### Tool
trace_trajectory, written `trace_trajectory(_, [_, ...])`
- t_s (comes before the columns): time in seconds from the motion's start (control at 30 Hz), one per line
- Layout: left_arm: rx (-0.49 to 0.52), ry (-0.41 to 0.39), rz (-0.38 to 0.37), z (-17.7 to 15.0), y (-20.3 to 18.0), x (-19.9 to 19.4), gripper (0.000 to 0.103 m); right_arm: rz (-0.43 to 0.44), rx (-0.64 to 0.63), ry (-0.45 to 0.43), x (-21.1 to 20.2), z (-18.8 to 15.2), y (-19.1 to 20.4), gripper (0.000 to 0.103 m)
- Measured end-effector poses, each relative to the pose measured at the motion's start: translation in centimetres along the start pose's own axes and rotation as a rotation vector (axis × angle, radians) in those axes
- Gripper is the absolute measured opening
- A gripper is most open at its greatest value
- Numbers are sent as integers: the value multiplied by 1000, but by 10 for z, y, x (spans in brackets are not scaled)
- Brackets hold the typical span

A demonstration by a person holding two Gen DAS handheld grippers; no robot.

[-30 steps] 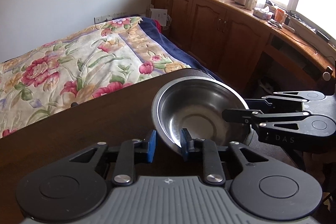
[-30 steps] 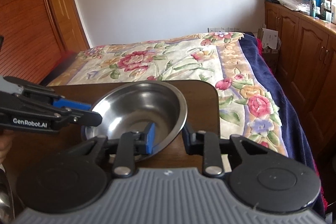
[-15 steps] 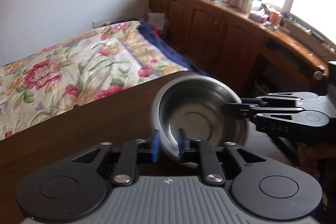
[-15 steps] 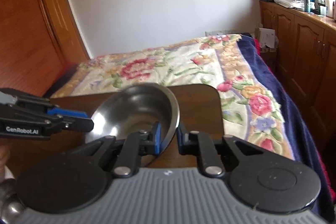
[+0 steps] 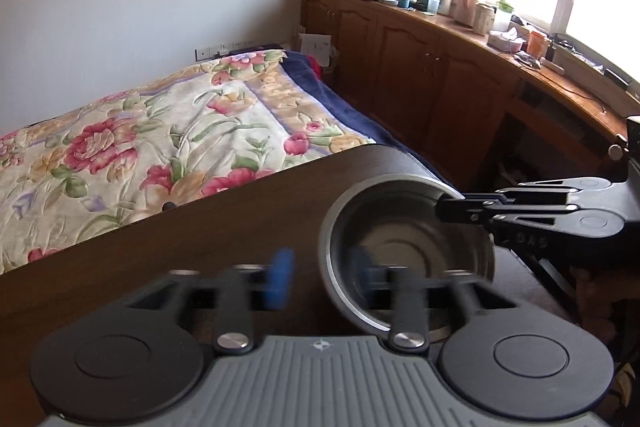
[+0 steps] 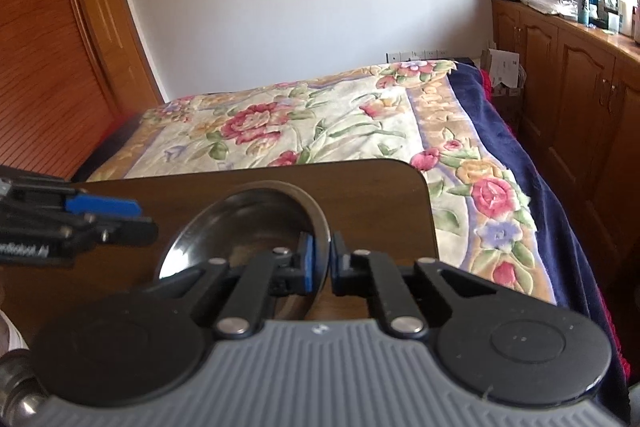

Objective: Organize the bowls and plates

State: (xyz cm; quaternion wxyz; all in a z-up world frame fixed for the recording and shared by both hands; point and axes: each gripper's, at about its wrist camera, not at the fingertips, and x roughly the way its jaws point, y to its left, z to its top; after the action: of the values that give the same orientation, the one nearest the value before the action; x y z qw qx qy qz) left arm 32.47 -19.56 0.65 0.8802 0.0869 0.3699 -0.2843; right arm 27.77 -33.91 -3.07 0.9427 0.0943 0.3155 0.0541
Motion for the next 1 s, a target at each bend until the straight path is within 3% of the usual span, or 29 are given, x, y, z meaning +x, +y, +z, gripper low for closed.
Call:
trace_trajectory(0.13, [18, 54, -12, -6, -3, 12, 76, -4, -3, -1, -1, -1, 2, 10])
trace_trajectory(0.3, [-2, 110, -59, -14, -2, 27, 51, 7, 0, 8, 1, -4, 4, 10])
trace_trajectory(0.5, [-68, 111, -80, -17, 1, 18, 47, 20, 32, 5, -2, -7, 3, 10])
trace_trajectory(0.7, [-63, 56, -79, -13, -2, -9, 47, 58, 71, -20, -15, -3, 5, 11])
trace_trajectory(1.0, [-40, -47, -79, -10, -8, -66, 47, 78, 33, -87, -56, 7, 27, 11])
